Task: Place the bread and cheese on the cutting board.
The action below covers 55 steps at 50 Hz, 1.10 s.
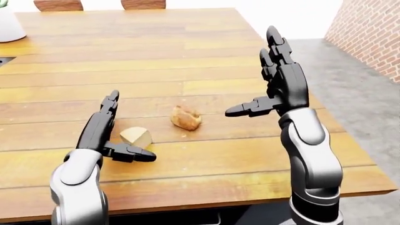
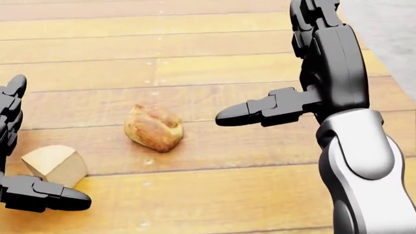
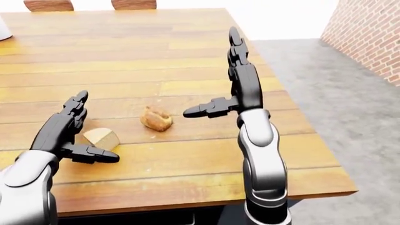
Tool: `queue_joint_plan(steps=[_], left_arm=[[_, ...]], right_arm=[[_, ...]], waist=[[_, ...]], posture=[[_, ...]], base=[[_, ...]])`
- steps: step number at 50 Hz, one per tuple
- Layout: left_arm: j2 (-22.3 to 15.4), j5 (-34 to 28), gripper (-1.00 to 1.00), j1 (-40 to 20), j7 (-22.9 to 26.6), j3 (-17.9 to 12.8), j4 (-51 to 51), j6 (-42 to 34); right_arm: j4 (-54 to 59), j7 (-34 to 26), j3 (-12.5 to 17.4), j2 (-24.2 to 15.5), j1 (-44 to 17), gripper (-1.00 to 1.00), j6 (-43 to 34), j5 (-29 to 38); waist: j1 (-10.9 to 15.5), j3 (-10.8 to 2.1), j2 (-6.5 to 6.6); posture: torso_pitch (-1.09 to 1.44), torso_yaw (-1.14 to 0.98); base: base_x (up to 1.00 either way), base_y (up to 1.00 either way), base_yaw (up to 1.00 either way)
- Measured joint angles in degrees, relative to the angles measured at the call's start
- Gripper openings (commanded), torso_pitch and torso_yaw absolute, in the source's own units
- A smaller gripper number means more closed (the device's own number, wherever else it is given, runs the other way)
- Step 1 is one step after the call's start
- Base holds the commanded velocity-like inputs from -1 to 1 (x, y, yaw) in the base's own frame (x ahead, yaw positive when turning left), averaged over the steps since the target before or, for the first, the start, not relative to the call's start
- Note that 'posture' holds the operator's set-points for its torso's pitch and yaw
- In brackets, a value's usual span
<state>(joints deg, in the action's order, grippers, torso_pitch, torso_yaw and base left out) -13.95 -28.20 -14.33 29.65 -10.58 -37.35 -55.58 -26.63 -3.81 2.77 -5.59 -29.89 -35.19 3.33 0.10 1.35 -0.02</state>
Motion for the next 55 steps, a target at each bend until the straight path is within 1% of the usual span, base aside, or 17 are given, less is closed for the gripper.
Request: queue_joint_plan(steps=[10, 19, 20, 21, 22, 23, 24, 25, 26, 28, 29, 30, 32, 36, 38, 46, 55], left_arm=[[0.84, -1.96, 1.00, 2.53, 1.07, -0.88, -0.70, 1.61], [1.33, -3.15, 1.00, 3.90, 2.01, -1.50, -1.34, 4.02], [1.39, -3.34, 0.74, 3.92, 2.10, -1.50, -1.32, 4.16], [1.47, -3.44, 0.74, 4.00, 2.33, -1.53, -1.39, 4.27], [1.54, -3.48, 0.37, 4.12, 2.63, -1.58, -1.55, 4.35], [1.57, -3.42, 0.33, 4.29, 3.12, -1.64, -1.80, 4.38], [1.57, -3.29, -0.03, 4.45, 3.67, -1.70, -2.05, 4.41], [1.57, -3.27, -0.04, 4.51, 4.02, -1.68, -2.17, 4.47], [1.35, -3.93, -0.24, 4.35, 3.47, -1.95, -2.18, 4.93], [0.99, -5.25, -0.31, 3.74, 2.29, -2.52, -1.94, 5.63], [0.89, -5.75, -0.48, 3.48, 1.88, -2.66, -1.92, 5.81], [0.84, -6.11, -0.55, 3.30, 1.63, -2.73, -1.99, 5.92], [0.80, -6.57, -0.58, 2.96, 1.44, -2.73, -2.26, 5.86], [0.82, -7.01, -0.76, 2.85, 2.15, -2.62, -2.63, 5.05], [0.79, -7.31, -1.00, 2.90, 2.48, -2.67, -2.84, 4.85], [0.42, -8.39, -1.00, 3.07, 5.00, -2.38, -4.10, 3.94], [-2.07, -11.94, -1.00, 0.16, 12.81, -0.53, -9.56, -3.19]], right_arm=[[0.97, -0.21, -0.50, 0.55, 1.76, 1.00, 2.43, 0.48], [1.14, -0.27, -0.84, 0.91, 1.07, 1.00, 1.78, 0.84], [1.23, -0.29, -0.86, 0.92, 1.06, 1.00, 1.85, 0.88], [1.27, -0.31, -0.87, 0.90, 1.10, 1.00, 1.90, 0.93], [1.31, -0.34, -0.84, 0.88, 1.12, 1.00, 1.94, 0.96], [1.39, -0.36, -0.78, 0.85, 1.13, 1.00, 1.99, 0.99], [1.51, -0.38, -0.70, 0.79, 1.10, 1.00, 1.99, 1.03], [1.73, -0.32, -0.64, 0.84, 1.50, 1.00, 2.68, 1.13], [1.90, -0.36, -0.69, 0.88, 1.46, 1.00, 2.72, 1.19], [1.69, -0.50, -0.74, 0.86, 0.92, 1.00, 1.96, 1.24], [1.54, -0.56, -0.76, 0.84, 0.78, 1.00, 1.78, 1.26], [1.42, -0.63, -0.78, 0.79, 0.66, 1.00, 1.68, 1.27], [1.24, -0.66, -0.72, 0.83, 0.61, 1.00, 1.78, 1.29], [0.94, -0.74, -0.91, 0.92, 1.39, 1.00, 2.54, 1.41], [0.68, -0.79, -0.95, 0.95, 1.39, 1.00, 2.36, 1.48], [-0.13, -1.10, -0.95, 1.01, 0.69, 1.00, 1.22, 1.78], [0.85, -2.78, -2.61, 0.90, 1.17, 1.00, 1.99, 4.14]], waist=[[-0.06, -0.39, -0.10], [-0.12, -0.63, 0.47], [-0.12, -0.67, 0.49], [-0.10, -0.70, 0.50], [-0.07, -0.71, 0.52], [-0.03, -0.70, 0.53], [0.04, -0.68, 0.55], [0.15, -0.74, 0.52], [0.11, -0.66, 0.54], [0.08, -0.58, 0.61], [0.10, -0.61, 0.65], [0.11, -0.65, 0.68], [0.15, -0.80, 0.73], [0.16, -0.99, 0.71], [0.05, -1.00, 0.67], [-0.23, -0.67, 0.51], [-0.09, 0.02, -0.03]], posture=[[0.00, 0.00], [0.00, 0.00], [0.00, 0.00], [0.00, 0.00], [0.00, 0.00], [0.00, 0.00], [0.00, 0.00], [0.00, 0.00], [0.00, 0.00], [0.00, 0.00], [0.00, 0.00], [0.00, 0.00], [0.00, 0.00], [0.00, 0.00], [0.00, 0.00], [0.00, 0.00], [0.00, 0.00]], base=[[0.00, 0.00, 0.00], [0.00, 0.00, 0.00], [0.00, 0.00, 0.00], [0.00, 0.00, 0.00], [0.00, 0.00, 0.00], [0.00, 0.00, 0.00], [0.00, 0.00, 0.00], [0.00, 0.00, 0.00], [0.00, 0.00, 0.00], [0.00, 0.00, 0.00], [0.00, 0.00, 0.00], [0.00, 0.00, 0.00], [0.00, 0.00, 0.00], [0.00, 0.00, 0.00], [0.00, 0.00, 0.00], [0.00, 0.00, 0.00], [0.00, 0.00, 0.00]])
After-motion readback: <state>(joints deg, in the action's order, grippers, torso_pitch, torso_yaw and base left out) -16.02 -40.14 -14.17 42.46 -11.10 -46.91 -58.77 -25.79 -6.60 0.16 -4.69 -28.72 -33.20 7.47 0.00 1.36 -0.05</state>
